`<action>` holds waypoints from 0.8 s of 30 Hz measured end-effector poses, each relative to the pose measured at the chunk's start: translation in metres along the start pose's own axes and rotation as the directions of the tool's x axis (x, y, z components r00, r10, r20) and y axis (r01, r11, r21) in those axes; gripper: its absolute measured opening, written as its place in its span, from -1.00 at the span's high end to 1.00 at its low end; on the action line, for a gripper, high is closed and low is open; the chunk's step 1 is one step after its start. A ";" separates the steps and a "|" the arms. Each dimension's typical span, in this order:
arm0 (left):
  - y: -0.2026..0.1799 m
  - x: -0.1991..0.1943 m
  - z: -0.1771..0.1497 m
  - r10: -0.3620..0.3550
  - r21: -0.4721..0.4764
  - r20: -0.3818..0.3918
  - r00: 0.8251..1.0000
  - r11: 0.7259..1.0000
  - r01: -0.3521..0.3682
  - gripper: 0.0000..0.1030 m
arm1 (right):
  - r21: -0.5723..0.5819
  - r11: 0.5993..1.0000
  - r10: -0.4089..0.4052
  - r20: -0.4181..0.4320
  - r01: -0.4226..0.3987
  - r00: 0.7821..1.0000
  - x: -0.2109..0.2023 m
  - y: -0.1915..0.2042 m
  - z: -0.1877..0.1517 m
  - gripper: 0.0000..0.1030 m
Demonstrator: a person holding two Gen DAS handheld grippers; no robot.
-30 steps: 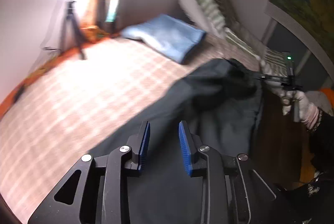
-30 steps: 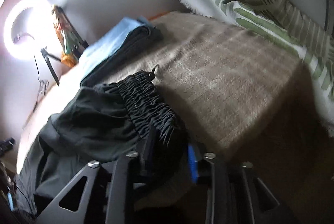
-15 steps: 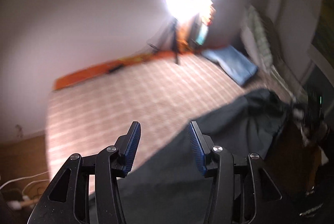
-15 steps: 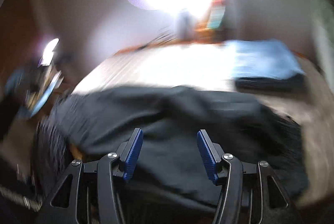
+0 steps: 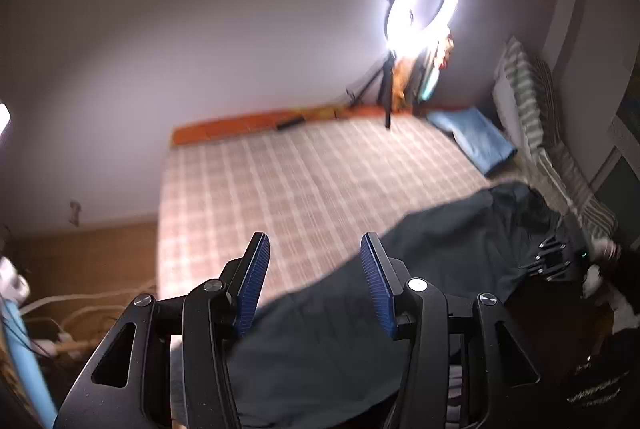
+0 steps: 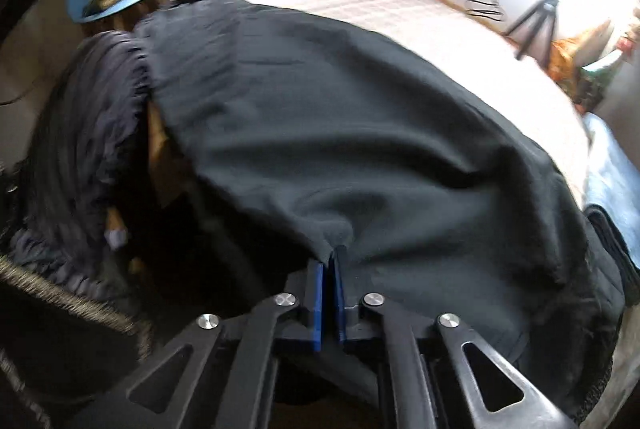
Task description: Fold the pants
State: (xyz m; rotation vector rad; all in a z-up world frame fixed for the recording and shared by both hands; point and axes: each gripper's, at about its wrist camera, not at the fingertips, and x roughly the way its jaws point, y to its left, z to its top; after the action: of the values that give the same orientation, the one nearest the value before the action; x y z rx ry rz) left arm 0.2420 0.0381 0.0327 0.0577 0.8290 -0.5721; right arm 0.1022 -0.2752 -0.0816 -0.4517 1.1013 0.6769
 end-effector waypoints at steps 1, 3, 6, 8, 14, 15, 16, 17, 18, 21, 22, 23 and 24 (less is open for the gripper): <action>0.000 0.006 -0.005 -0.018 0.000 -0.014 1.000 1.000 0.018 0.10 | -0.027 0.999 0.020 -0.028 -0.021 0.999 -0.001 0.005 -0.004 0.95; -0.007 0.030 -0.015 -0.051 0.001 -0.049 0.998 0.999 0.051 0.10 | -0.052 0.998 0.027 -0.091 -0.032 0.996 0.005 0.012 -0.008 0.95; -0.016 0.063 -0.025 -0.109 -0.004 -0.098 0.989 0.994 0.109 0.10 | -0.032 0.999 -0.005 -0.127 0.001 0.992 0.011 0.004 -0.005 0.56; -0.022 0.079 -0.030 -0.131 0.002 -0.124 0.984 0.991 0.132 0.10 | 0.006 1.000 0.028 -0.076 -0.027 0.997 -0.002 -0.006 0.003 0.18; -0.012 0.106 -0.059 -0.169 -0.089 -0.142 0.975 0.983 0.158 0.10 | 0.133 0.988 0.062 0.142 -0.081 0.988 -0.033 -0.069 0.056 -0.29; -0.009 0.112 -0.067 -0.169 -0.103 -0.159 0.973 0.983 0.154 0.10 | 0.174 0.982 0.041 0.164 -0.070 0.986 -0.028 -0.090 0.067 -0.29; -0.007 0.115 -0.073 -0.161 -0.107 -0.175 0.971 0.984 0.143 0.10 | 0.200 0.978 0.025 0.169 -0.060 0.985 -0.023 -0.102 0.075 -0.29; -0.005 0.120 -0.081 -0.149 -0.110 -0.197 0.969 0.986 0.129 0.10 | 0.234 0.971 0.001 0.174 -0.042 0.985 -0.014 -0.118 0.085 -0.29; -0.001 0.124 -0.092 -0.140 -0.120 -0.221 0.965 0.986 0.116 0.10 | 0.262 0.964 -0.011 0.170 -0.034 0.985 -0.004 -0.135 0.093 -0.29; 0.011 0.129 -0.109 -0.135 -0.171 -0.254 0.958 0.981 0.093 0.10 | 0.318 0.947 -0.004 0.126 -0.037 0.992 0.029 -0.167 0.105 -0.33; 0.015 0.129 -0.111 -0.131 -0.186 -0.253 0.959 0.979 0.085 0.10 | 0.341 0.939 0.020 0.109 -0.056 0.994 0.043 -0.178 0.109 -0.34; 0.016 0.128 -0.109 -0.129 -0.190 -0.247 0.960 0.978 0.083 0.10 | 0.359 0.929 0.053 0.101 -0.086 0.993 0.054 -0.186 0.113 -0.34; 0.016 0.126 -0.104 -0.130 -0.186 -0.236 0.963 0.979 0.086 0.10 | 0.372 0.920 0.096 0.098 -0.126 0.991 0.065 -0.190 0.115 -0.34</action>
State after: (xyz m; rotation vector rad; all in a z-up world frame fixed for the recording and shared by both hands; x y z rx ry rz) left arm 0.2466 0.0214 -0.1307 -0.0794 1.1279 -0.6004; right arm 0.3289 -0.3200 -0.0954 -0.0306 1.1578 0.5575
